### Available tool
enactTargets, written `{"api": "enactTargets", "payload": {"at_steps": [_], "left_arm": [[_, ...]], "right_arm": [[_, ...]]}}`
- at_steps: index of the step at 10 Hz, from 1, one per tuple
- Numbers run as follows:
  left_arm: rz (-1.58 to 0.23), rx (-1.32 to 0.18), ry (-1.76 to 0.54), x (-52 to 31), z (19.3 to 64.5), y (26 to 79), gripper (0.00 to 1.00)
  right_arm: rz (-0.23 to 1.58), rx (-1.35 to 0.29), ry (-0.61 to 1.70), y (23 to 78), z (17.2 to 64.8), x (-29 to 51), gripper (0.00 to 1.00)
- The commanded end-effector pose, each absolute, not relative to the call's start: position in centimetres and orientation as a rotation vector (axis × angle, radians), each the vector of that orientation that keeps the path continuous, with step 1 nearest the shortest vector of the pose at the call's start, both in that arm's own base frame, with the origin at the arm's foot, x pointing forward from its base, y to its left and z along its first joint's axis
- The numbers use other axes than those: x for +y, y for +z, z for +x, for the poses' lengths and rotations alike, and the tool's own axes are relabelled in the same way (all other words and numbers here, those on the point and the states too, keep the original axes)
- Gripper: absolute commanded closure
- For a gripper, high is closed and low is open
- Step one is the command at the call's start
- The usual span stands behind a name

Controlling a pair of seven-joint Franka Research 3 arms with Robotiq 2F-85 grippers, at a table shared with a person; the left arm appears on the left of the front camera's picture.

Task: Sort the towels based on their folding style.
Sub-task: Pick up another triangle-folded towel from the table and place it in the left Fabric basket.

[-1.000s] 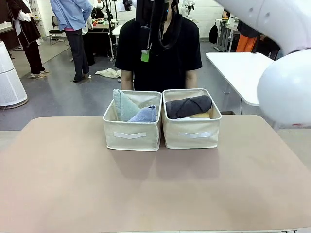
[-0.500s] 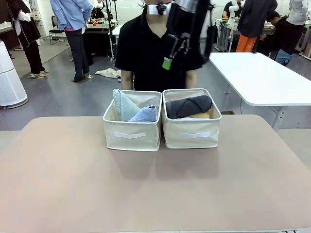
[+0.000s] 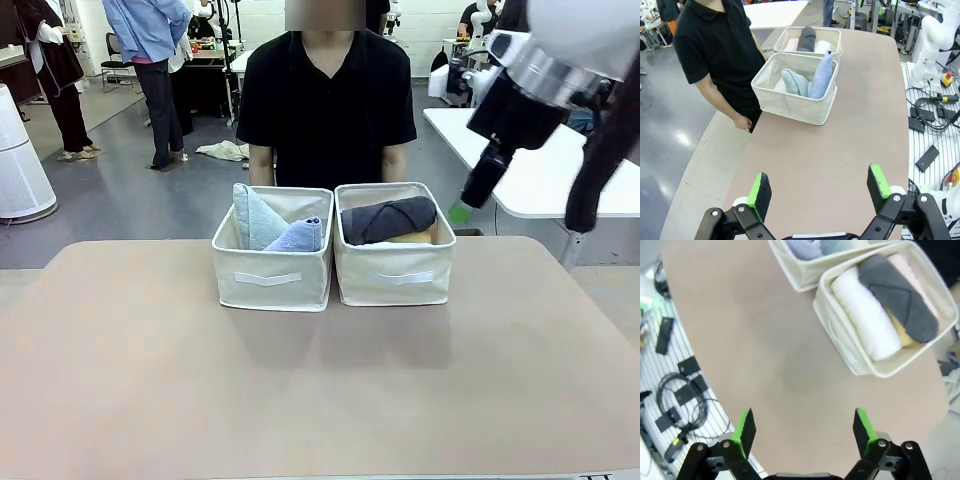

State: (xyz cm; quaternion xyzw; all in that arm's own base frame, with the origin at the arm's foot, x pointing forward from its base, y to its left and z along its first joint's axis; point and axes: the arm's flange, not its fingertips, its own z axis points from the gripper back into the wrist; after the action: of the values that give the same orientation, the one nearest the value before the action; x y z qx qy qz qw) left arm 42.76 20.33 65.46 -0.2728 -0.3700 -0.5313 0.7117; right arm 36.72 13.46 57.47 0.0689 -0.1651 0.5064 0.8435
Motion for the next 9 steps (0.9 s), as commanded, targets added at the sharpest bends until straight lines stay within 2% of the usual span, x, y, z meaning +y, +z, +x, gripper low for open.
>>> {"api": "enactTargets", "payload": {"at_steps": [1,2,3,4,9], "left_arm": [[-0.609,-0.831,-1.185,20.3,42.5,65.5,0.0],[-0.609,-0.831,-1.185,20.3,42.5,65.5,0.0],[-0.609,-0.831,-1.185,20.3,42.5,65.5,0.0],[-0.609,-0.831,-1.185,20.3,42.5,65.5,0.0],[-0.609,-0.831,-1.185,20.3,42.5,65.5,0.0]], "right_arm": [[0.158,-0.372,1.107,58.1,38.4,13.8,0.0],[0.17,-0.381,1.108,58.1,39.1,13.7,0.0],[0.156,-0.318,1.109,58.1,39.8,14.2,0.0],[0.157,-0.362,1.091,57.8,37.2,13.2,0.0],[0.157,-0.367,1.094,58.3,37.8,13.5,0.0]]}}
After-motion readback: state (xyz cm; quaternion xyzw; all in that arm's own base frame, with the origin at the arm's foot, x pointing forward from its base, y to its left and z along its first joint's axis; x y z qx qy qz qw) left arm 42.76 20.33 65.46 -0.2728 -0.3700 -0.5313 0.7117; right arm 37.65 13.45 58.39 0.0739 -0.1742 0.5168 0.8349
